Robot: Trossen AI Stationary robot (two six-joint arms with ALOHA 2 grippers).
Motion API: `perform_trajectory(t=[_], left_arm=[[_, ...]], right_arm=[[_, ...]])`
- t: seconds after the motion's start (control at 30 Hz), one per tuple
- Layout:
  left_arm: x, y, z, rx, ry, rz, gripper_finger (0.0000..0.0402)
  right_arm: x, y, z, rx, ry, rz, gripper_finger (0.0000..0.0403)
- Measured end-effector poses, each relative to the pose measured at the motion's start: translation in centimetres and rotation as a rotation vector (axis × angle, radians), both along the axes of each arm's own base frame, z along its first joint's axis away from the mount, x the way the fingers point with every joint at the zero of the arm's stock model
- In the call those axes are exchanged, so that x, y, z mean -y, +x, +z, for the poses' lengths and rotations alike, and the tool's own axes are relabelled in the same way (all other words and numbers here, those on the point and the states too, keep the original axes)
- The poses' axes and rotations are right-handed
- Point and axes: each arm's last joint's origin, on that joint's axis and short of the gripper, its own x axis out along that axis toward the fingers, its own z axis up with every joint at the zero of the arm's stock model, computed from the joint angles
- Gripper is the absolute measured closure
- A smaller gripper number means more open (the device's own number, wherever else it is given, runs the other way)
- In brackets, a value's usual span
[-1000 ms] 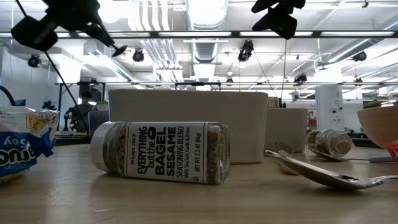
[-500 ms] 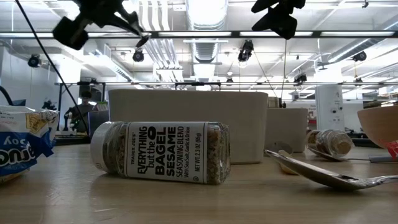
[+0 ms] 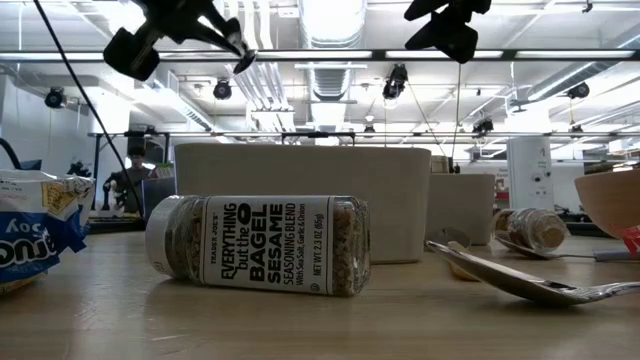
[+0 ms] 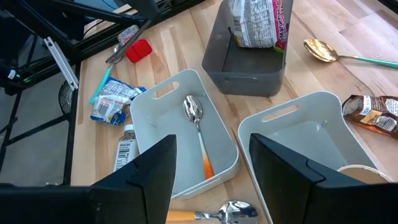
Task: Pick & Place Food Item
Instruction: Put the black spoon into the bottom gray bin
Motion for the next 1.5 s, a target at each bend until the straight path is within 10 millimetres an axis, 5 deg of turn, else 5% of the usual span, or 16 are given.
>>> perform_trajectory(t=[0.43, 0.93, 1.5], left_arm=[[-0.3, 0.3, -0.5, 0.003, -0.081, 0.082, 0.0401], [-1.0, 3.5, -2.0, 0.060, -0.283, 0.191, 0.0401], [-1.7, 9.5, 1.7, -0.094, -0.434, 0.392, 0.0401]], right_arm=[[0.0, 0.0, 0.0, 0.000, 0.000, 0.000, 0.0203], [0.0, 0.0, 0.0, 0.000, 0.000, 0.001, 0.0203], [0.0, 0.0, 0.0, 0.000, 0.000, 0.001, 0.0203]])
